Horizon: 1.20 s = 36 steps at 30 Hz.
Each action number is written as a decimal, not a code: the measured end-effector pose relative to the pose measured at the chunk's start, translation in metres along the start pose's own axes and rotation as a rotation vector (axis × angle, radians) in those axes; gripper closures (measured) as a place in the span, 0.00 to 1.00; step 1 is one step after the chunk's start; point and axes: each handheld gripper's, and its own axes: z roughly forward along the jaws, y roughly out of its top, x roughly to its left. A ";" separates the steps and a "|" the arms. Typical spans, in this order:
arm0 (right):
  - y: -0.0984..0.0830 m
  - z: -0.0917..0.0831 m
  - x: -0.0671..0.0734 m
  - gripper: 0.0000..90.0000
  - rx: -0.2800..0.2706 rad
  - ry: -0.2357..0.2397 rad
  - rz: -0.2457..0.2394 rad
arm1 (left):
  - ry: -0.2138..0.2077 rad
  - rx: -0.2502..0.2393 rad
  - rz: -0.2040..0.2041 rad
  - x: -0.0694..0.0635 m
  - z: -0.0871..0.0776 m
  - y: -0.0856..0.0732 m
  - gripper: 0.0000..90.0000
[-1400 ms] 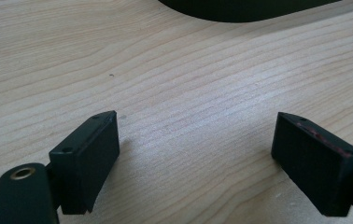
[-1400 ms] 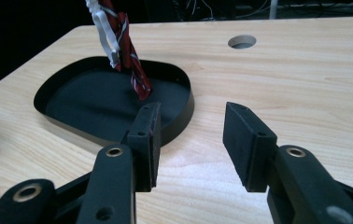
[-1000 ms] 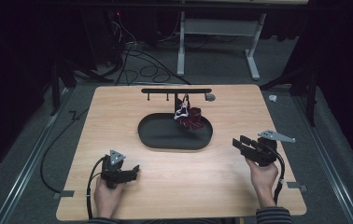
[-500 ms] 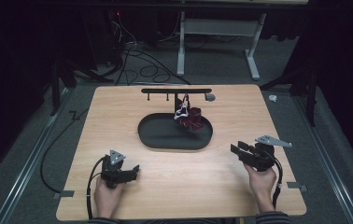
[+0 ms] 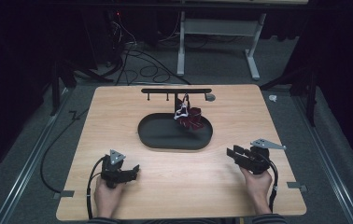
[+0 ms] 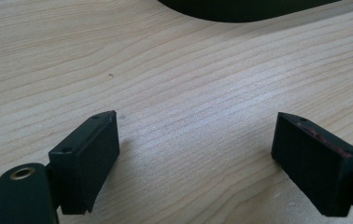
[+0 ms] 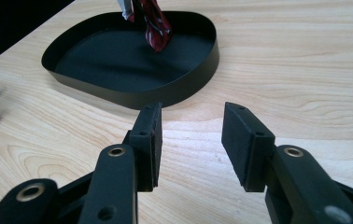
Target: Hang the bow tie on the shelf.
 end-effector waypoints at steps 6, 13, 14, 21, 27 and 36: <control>-0.003 0.005 0.002 0.67 0.008 0.003 -0.005 | 0.000 0.000 0.000 0.000 0.000 0.000 0.17; -0.006 0.015 0.006 0.68 0.031 0.010 -0.015 | 0.000 0.000 -0.001 0.000 0.000 0.000 0.17; -0.006 0.016 0.006 0.68 0.034 0.011 -0.018 | 0.000 0.000 -0.001 0.000 0.000 0.000 0.17; -0.007 0.024 0.011 0.69 0.052 0.014 -0.037 | 0.000 0.000 0.000 0.000 0.000 0.000 0.17; -0.008 0.032 0.017 0.69 0.078 0.006 -0.068 | -0.001 0.000 -0.001 0.000 0.000 0.000 0.17; -0.011 0.040 0.022 0.69 0.097 0.001 -0.090 | 0.000 -0.001 -0.001 0.000 0.000 0.000 0.17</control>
